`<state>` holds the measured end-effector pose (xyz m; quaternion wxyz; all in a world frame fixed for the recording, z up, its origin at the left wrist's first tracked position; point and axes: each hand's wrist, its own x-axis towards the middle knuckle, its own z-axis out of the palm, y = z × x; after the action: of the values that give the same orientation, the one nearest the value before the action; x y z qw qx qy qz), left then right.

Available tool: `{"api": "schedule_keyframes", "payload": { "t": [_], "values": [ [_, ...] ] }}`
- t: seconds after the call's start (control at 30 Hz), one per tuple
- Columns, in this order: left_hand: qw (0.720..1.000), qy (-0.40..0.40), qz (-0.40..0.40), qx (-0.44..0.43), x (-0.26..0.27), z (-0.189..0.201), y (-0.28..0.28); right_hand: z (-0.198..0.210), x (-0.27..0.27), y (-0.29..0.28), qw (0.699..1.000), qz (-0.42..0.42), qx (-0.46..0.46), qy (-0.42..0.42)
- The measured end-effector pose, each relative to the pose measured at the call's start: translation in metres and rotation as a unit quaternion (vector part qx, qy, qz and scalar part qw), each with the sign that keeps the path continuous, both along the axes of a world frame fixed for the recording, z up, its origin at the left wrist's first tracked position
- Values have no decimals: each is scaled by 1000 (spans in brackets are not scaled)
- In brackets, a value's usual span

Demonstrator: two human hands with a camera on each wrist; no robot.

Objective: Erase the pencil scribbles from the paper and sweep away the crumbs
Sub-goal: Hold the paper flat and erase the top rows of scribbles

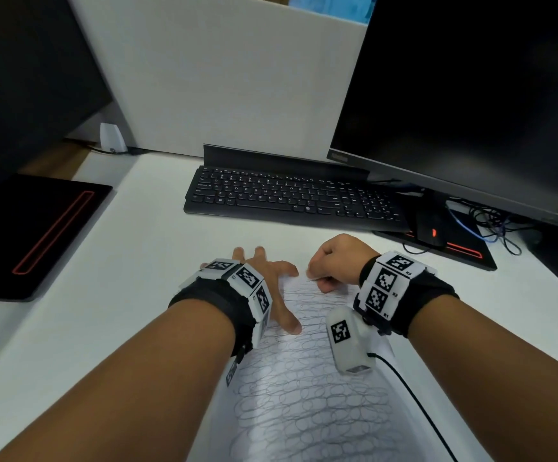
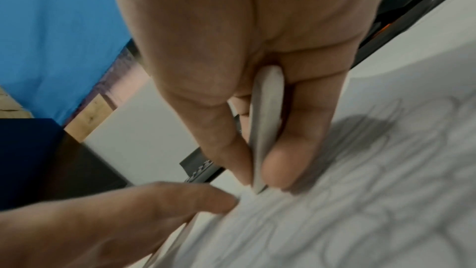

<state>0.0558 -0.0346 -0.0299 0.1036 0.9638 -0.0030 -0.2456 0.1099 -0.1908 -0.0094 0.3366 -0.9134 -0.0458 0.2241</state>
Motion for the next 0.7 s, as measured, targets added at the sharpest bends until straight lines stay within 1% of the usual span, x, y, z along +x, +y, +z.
{"api": "schedule_keyframes", "payload": {
  "t": [0.13, 0.23, 0.37, 0.5, 0.6, 0.63, 0.7],
  "values": [
    [1000, -6, -8, 0, 1, 0, 0, -3, -7, 3, 999, 9, 16, 26],
    [1000, -6, -7, 4, 0, -1, 0, -2, -4, 0, 999, -24, 22, 7],
    [1000, -4, -7, 1, 0, 1, 1, -4, -8, 3, 999, -3, 33, 34],
    [1000, -6, -10, 1, 0, 1, 0, -5, -6, -2, 998, -38, 43, 14],
    [1000, 2, -12, 4, 0, 3, 0, -6, -12, 2, 998, -1, 44, 47],
    [1000, 2, -13, 4, 0, 3, 0, -7, -13, 3, 998, -2, 43, 51],
    [1000, 1, -13, 5, -1, 3, 0, -6, -10, 1, 998, -30, 48, 36]
  ]
}}
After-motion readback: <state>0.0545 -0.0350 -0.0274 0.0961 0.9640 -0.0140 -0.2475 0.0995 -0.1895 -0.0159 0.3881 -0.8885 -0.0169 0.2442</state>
